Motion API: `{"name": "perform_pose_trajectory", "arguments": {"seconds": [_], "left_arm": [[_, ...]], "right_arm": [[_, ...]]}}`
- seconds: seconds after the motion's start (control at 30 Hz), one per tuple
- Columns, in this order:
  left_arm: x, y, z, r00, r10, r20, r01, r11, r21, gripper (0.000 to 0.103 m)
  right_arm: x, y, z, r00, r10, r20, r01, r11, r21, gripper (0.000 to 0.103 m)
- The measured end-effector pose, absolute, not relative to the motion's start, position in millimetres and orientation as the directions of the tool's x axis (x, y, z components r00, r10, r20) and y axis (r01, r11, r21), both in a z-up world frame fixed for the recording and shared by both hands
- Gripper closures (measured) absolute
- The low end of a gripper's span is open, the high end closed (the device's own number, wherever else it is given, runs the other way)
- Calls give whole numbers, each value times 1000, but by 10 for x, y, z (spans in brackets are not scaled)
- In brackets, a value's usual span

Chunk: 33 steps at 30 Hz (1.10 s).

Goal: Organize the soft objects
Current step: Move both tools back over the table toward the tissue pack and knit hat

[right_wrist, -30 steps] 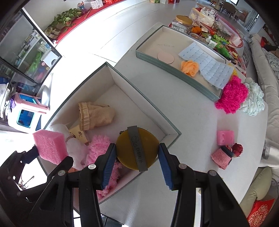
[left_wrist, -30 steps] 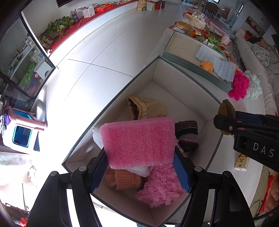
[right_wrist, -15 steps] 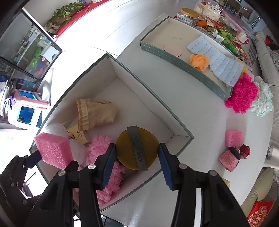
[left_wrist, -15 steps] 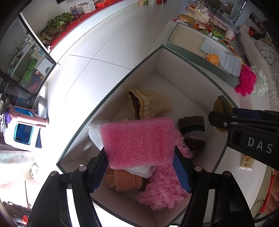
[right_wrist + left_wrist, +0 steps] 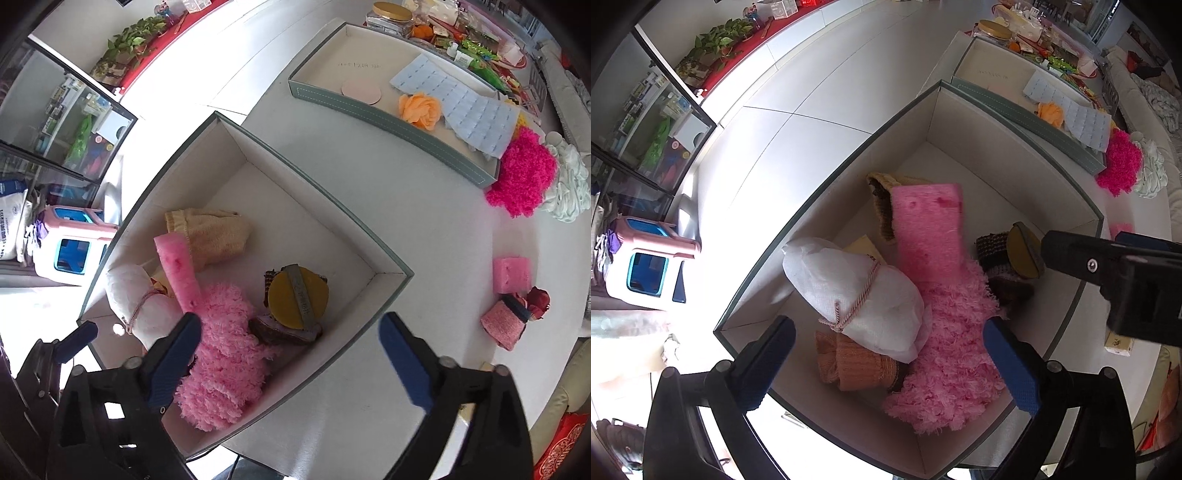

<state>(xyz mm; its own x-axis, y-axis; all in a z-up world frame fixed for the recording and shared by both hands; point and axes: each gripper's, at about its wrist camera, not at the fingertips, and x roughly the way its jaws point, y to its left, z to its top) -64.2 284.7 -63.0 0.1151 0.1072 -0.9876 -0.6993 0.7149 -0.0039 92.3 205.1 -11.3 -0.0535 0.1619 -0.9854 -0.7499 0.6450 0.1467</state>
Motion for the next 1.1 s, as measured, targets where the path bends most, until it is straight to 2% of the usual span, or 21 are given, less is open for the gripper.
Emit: {"name": "perform_pose_trajectory", "arguments": {"seconds": [0.23, 0.47, 1.1], "left_arm": [[-663, 2790, -564, 130, 102, -986, -695, 719, -17, 1], [-612, 2677, -508, 120, 117, -986, -670, 743, 7, 1], [-290, 2235, -406, 100, 135, -986, -582, 812, 52, 1]], "right_arm": [[960, 1849, -44, -50, 175, -983, -722, 674, 156, 0], [978, 1716, -36, -109, 183, -977, -702, 682, 206, 0], [1167, 1164, -49, -118, 214, -970, -632, 737, 239, 0]]}}
